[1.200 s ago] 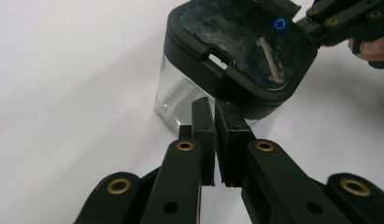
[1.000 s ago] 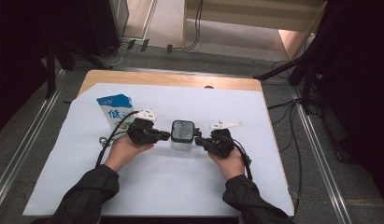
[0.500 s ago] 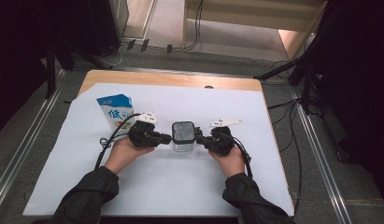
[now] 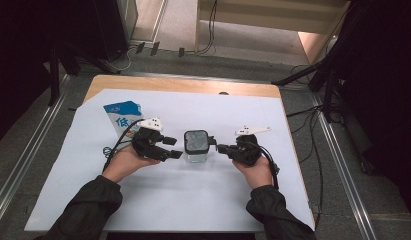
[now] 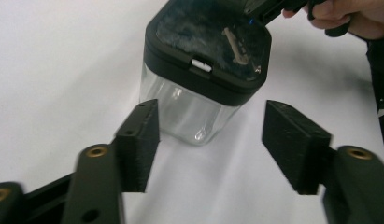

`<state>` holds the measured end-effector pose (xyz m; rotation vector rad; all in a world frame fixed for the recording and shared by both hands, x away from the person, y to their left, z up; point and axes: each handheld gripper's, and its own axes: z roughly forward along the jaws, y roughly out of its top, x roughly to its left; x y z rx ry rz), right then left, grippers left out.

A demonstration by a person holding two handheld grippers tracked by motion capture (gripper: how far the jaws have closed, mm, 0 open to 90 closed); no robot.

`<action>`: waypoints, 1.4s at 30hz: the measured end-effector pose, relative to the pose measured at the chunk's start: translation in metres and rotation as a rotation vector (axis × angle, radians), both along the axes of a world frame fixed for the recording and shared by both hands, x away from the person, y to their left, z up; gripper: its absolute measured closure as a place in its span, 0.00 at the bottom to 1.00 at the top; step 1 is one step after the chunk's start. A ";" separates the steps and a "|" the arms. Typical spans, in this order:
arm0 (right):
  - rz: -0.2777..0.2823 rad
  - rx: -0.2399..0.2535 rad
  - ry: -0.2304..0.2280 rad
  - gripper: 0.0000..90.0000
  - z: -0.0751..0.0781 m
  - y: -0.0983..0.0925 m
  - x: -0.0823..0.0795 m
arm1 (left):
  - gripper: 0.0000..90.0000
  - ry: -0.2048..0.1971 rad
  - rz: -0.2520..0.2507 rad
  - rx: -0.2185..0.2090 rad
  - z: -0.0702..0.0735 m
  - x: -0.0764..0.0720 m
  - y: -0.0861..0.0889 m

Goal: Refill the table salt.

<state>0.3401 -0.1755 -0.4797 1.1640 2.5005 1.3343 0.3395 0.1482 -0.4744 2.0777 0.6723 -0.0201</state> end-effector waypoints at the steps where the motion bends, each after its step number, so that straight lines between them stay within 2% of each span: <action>1: 0.000 0.000 0.000 1.00 0.000 0.000 0.000 | 0.39 0.000 0.000 0.000 0.000 0.000 0.000; 2: -0.009 0.002 0.001 1.00 0.000 -0.002 0.002 | 0.36 -0.016 0.001 0.000 0.000 0.001 0.000; 3: -0.009 0.002 0.001 1.00 0.000 -0.002 0.002 | 0.35 -0.016 0.001 0.000 0.000 0.001 0.000; 4: -0.012 0.004 0.002 1.00 0.000 -0.003 0.003 | 0.35 -0.002 -0.005 -0.012 0.000 0.003 -0.001; 5: -0.018 0.003 0.006 1.00 0.000 -0.004 0.004 | 0.35 0.017 -0.030 -0.033 0.000 0.004 -0.001; 6: -0.020 0.006 0.007 1.00 0.000 -0.004 0.005 | 0.28 0.023 -0.042 -0.051 0.001 0.005 -0.003; 7: -0.020 0.006 0.007 1.00 0.000 -0.004 0.005 | 0.24 0.023 -0.042 -0.051 0.001 0.005 -0.003; 9: -0.018 0.006 0.004 1.00 0.000 -0.004 0.007 | 0.20 0.005 -0.044 -0.037 0.003 0.006 -0.006; 10: -0.019 0.006 0.010 1.00 -0.001 -0.004 0.008 | 0.15 -0.040 -0.034 -0.008 0.004 0.007 -0.010; 14: -0.027 0.007 0.021 1.00 -0.003 -0.003 0.012 | 0.15 -0.046 -0.039 -0.016 0.003 0.010 -0.012; 15: -0.028 0.006 0.019 1.00 -0.003 -0.003 0.013 | 0.15 -0.050 -0.048 -0.001 0.000 0.014 -0.014; 20: -0.034 0.014 0.027 1.00 -0.003 -0.001 0.015 | 0.15 -0.067 -0.076 0.023 -0.002 0.018 -0.020; 24: -0.029 -0.005 0.014 1.00 -0.005 0.003 0.015 | 0.12 -0.083 -0.060 0.045 -0.007 0.019 -0.024; 25: -0.029 -0.005 0.014 1.00 -0.005 0.003 0.015 | 0.12 -0.075 -0.063 0.036 -0.008 0.021 -0.025; 28: -0.046 -0.002 0.014 1.00 -0.007 0.005 0.016 | 0.13 -0.087 -0.082 0.023 -0.008 0.021 -0.030; 33: -0.055 0.002 0.016 1.00 -0.008 0.005 0.017 | 0.14 -0.101 -0.088 0.040 -0.013 0.023 -0.035; 36: -0.065 -0.010 -0.003 1.00 -0.009 0.007 0.016 | 0.15 -0.073 -0.101 0.014 -0.017 0.026 -0.036; 42: -0.077 0.004 0.003 1.00 -0.010 0.007 0.016 | 0.14 -0.076 -0.100 0.019 -0.021 0.027 -0.040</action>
